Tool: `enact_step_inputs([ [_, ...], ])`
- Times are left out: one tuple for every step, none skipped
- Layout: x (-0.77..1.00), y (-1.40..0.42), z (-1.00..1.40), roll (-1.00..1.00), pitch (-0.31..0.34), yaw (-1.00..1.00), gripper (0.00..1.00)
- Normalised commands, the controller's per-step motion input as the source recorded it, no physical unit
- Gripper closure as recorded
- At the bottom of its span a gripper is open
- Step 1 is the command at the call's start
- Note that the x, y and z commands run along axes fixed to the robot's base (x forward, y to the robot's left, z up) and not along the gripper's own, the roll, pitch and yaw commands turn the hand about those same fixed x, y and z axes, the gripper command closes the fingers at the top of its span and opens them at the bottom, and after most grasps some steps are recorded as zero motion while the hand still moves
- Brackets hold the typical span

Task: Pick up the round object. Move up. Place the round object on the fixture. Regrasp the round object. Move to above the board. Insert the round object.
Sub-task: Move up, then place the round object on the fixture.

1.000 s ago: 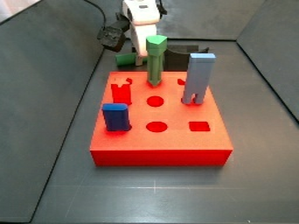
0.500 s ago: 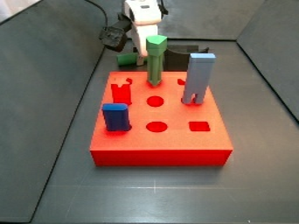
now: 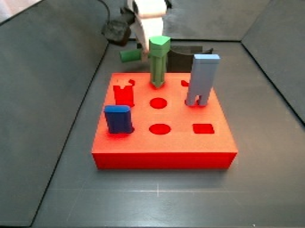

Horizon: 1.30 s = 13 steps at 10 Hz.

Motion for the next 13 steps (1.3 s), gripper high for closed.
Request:
enact_step_inputs([
  [-0.05, -0.03, 0.52, 0.01, 0.059, 0.00, 1.00],
  [-0.03, -0.01, 0.37, 0.03, 0.064, 0.00, 1.00],
  [0.00, 0.00, 1.00, 0.00, 0.000, 0.00, 1.00],
  [0.00, 0.00, 1.00, 0.01, -0.002, 0.00, 1.00],
  [-0.01, 0.00, 1.00, 0.02, 0.007, -0.01, 1.00],
  [-0.02, 0.00, 1.00, 0.04, 0.019, -0.02, 1.00],
  [-0.02, 0.01, 1.00, 0.05, 0.027, -0.02, 1.00],
  [-0.02, 0.01, 1.00, 0.06, 0.030, -0.02, 1.00],
  [-0.03, 0.01, 1.00, 0.06, 0.035, -0.02, 1.00],
  [-0.03, 0.01, 0.86, 0.07, 0.043, -0.02, 1.00],
  [-0.02, 0.01, 0.64, 0.08, 0.053, -0.01, 1.00],
  [-0.01, 0.01, 0.47, 0.08, 0.063, -0.01, 1.00],
  [0.00, 0.01, 0.31, 0.09, 0.074, 0.00, 1.00],
])
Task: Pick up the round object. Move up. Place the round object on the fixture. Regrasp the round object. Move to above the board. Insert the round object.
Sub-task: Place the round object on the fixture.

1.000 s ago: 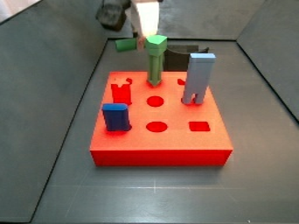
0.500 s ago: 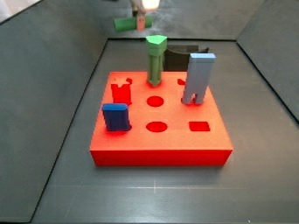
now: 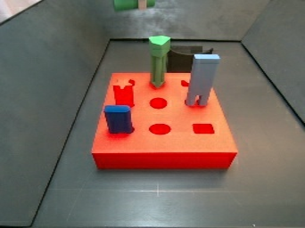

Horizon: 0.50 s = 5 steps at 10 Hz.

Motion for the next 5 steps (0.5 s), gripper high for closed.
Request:
enact_step_inputs([
  [1.00, -0.29, 0.17, -0.04, 0.043, 1.00, 1.00],
  [1.00, -0.29, 0.12, -0.04, 0.047, 1.00, 1.00],
  [1.00, -0.27, 0.11, -0.05, 0.053, 1.00, 1.00],
  [1.00, -0.20, 0.09, -0.05, 0.066, 1.00, 1.00],
  [1.00, -0.19, 0.08, -0.06, 0.072, 1.00, 1.00],
])
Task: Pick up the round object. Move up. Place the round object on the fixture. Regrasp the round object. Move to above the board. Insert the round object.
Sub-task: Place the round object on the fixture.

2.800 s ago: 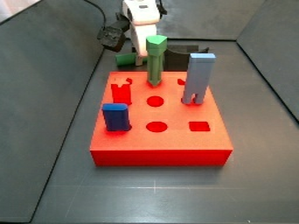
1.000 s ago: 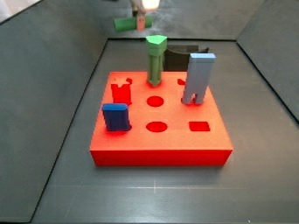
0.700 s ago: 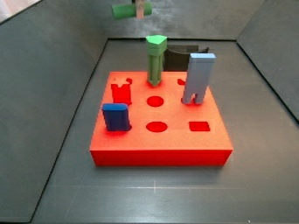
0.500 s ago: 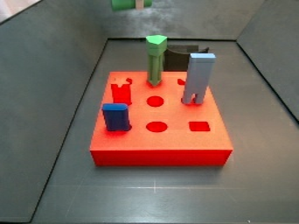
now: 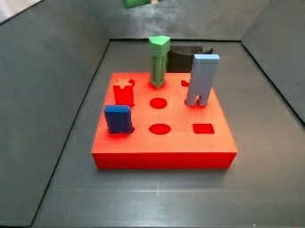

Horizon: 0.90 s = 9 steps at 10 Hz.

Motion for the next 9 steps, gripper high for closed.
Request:
enact_step_inputs([
  [1.00, -0.16, 0.07, -0.06, 0.086, 1.00, 1.00],
  [1.00, -0.13, 0.06, -0.07, 0.101, 1.00, 1.00],
  [1.00, -0.11, 0.05, -0.08, 0.114, 1.00, 1.00],
  [1.00, -0.09, 0.05, -0.08, 0.123, 1.00, 1.00],
  [1.00, -0.07, 0.03, -0.09, 0.142, 1.00, 1.00],
  [1.00, -0.05, 0.02, -0.11, 0.163, 1.00, 1.00],
  [0.93, -0.04, 0.02, -0.12, 0.184, 1.00, 1.00],
  [0.85, -0.02, 0.02, -0.14, 0.209, 1.00, 1.00],
  [0.76, -0.02, 0.01, -0.16, 0.237, 1.00, 1.00],
])
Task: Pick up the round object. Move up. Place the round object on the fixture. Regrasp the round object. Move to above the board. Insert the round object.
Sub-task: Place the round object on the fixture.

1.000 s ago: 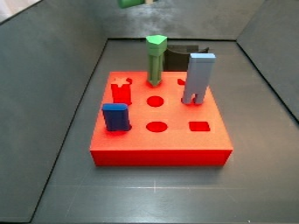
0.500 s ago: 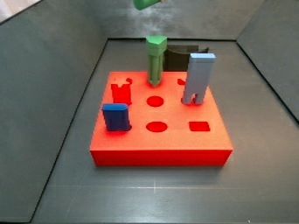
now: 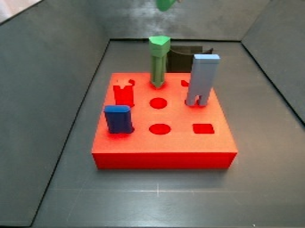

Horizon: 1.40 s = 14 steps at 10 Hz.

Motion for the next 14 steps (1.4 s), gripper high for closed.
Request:
enact_step_inputs([
  [0.66, -0.01, 0.01, -0.18, 0.289, 1.00, 1.00],
  [0.81, 0.93, -0.23, -1.00, 0.078, 0.54, 1.00],
  [0.77, 0.92, -0.23, -1.00, 0.069, 0.46, 1.00],
  [0.67, 0.76, -0.15, -1.00, 0.074, 0.36, 1.00],
  [0.55, 0.53, -0.07, -1.00, 0.109, 0.32, 1.00],
  [0.47, 0.35, -0.03, -1.00, 0.158, 0.28, 1.00],
  [0.43, 0.23, -0.02, -1.00, 0.188, 0.26, 1.00],
  [0.35, 0.06, -0.03, -1.00, 0.253, 0.18, 1.00],
  [0.31, 0.03, -0.03, -0.96, 0.272, 0.13, 1.00],
  [0.24, 0.04, -0.02, -0.74, 0.256, 0.02, 1.00],
  [0.20, 0.05, -0.02, -0.64, 0.244, -0.02, 1.00],
  [0.12, 0.06, -0.02, -0.38, 0.201, -0.09, 1.00],
  [0.09, 0.05, -0.01, -0.29, 0.179, -0.10, 1.00],
  [0.10, 0.06, -1.00, -1.00, 0.074, -0.13, 1.00],
])
